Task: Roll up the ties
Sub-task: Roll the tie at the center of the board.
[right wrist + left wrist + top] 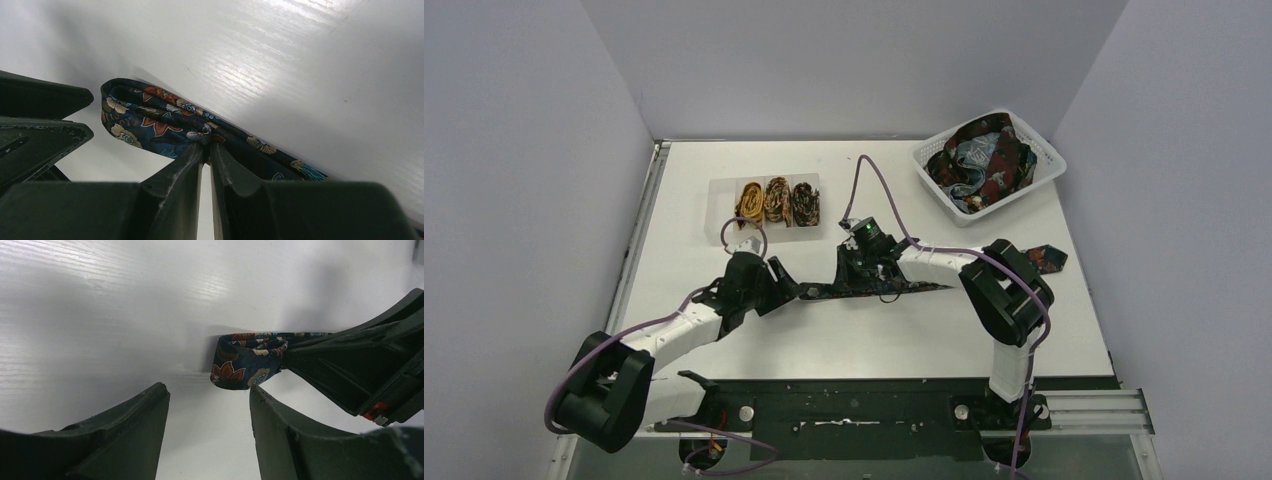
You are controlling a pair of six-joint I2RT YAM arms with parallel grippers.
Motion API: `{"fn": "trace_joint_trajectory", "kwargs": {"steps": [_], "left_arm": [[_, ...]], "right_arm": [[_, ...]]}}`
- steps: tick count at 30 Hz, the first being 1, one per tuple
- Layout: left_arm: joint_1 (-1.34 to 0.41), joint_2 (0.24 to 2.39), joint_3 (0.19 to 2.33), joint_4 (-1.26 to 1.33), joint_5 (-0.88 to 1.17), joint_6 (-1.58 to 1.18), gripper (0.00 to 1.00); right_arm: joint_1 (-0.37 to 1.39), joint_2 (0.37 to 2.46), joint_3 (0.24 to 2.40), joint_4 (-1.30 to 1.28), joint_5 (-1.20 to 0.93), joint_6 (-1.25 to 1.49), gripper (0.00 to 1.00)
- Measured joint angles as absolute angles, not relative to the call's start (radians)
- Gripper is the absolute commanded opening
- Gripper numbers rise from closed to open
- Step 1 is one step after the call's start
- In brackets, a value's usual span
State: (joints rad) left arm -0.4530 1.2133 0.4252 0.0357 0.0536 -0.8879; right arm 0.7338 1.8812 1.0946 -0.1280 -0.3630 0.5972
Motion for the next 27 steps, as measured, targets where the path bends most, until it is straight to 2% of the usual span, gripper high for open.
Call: {"fn": "trace_joint_trajectory", "kwargs": {"steps": [3, 9, 19, 23, 27], "left_arm": [[-0.45, 1.231, 0.425, 0.063, 0.066, -0.888, 0.65], [-0.434, 1.253, 0.402, 0.158, 0.113, -0.888, 0.66], [-0.313, 1.386, 0.323, 0.453, 0.397, -0.881, 0.62], [-0.209, 1.411, 0.268, 0.561, 0.517, -0.866, 0.57], [-0.196, 1.457, 0.282, 0.579, 0.579, -0.825, 0.52]], "right_arm": [[0.734, 1.881, 1.095, -0.128, -0.362, 0.599, 0.15], [0.733, 1.884, 1.095, -0.127, -0.363, 0.6, 0.15], [0.732, 1.891, 1.095, -0.111, -0.368, 0.609, 0.15], [0.73, 1.891, 1.095, -0.111, -0.368, 0.61, 0.15], [0.727, 1.891, 1.095, -0.11, -0.37, 0.611, 0.15]]}}
